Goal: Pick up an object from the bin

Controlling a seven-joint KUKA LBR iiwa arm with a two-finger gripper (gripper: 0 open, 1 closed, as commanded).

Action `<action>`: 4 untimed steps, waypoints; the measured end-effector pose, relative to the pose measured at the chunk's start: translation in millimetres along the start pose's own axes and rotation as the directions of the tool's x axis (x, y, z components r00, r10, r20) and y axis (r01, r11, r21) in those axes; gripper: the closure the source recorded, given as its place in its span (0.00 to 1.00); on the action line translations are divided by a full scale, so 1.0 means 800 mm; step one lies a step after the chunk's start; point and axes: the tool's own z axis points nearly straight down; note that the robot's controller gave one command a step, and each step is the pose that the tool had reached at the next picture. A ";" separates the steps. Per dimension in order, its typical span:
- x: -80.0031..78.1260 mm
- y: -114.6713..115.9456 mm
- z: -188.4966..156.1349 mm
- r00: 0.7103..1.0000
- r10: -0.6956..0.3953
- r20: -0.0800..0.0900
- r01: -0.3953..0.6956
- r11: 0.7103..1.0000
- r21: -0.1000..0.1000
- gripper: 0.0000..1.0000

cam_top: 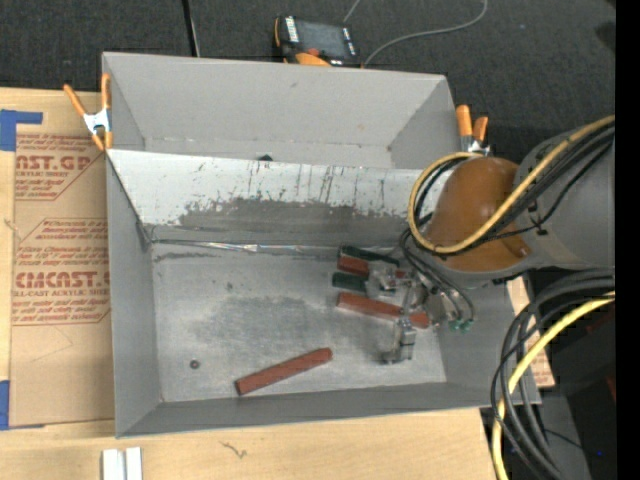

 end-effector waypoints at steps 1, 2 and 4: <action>-0.002 0.001 -0.004 1.000 -0.001 0.001 0.001 1.000 0.000 1.00; -0.001 0.001 -0.003 1.000 -0.001 -0.001 0.001 1.000 0.000 0.00; 0.000 -0.001 -0.221 0.998 0.057 0.009 -0.057 0.998 0.002 1.00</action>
Offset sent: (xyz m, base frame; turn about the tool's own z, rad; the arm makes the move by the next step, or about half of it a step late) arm 0.0000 0.0000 0.0000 0.0000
